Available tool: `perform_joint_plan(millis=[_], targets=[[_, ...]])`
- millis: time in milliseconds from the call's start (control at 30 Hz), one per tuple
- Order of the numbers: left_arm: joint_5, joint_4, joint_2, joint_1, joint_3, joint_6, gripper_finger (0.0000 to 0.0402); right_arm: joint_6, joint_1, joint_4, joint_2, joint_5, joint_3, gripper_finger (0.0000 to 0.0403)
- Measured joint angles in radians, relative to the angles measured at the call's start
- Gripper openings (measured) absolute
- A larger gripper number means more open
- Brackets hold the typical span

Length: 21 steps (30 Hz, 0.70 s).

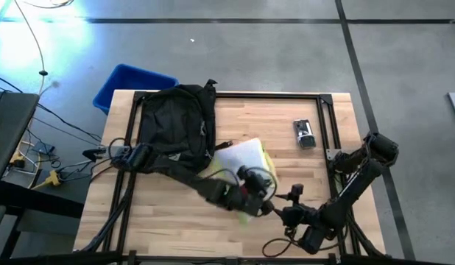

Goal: Unpack backpack
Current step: Close the yellow zip bag

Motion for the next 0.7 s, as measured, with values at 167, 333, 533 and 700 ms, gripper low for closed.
perform_joint_plan(millis=[167,333,533,700], targets=[[0.171,-0.015,0.000,0.052,0.002,0.024,0.0081,0.199,0.020,-0.140,-0.029,-0.034,0.000,0.0236],[0.233,-0.026,-0.020,0.037,0.002,0.113,0.0111,0.485,0.102,-0.337,-0.089,-0.015,-0.001,0.0236],[0.116,-0.142,-0.094,0.033,0.027,0.238,0.0107,0.815,0.178,-0.377,-0.164,-0.040,-0.093,0.0236],[0.216,-0.293,-0.107,0.158,0.027,0.230,0.0097,0.945,0.148,-0.375,-0.220,-0.169,-0.242,0.0236]])
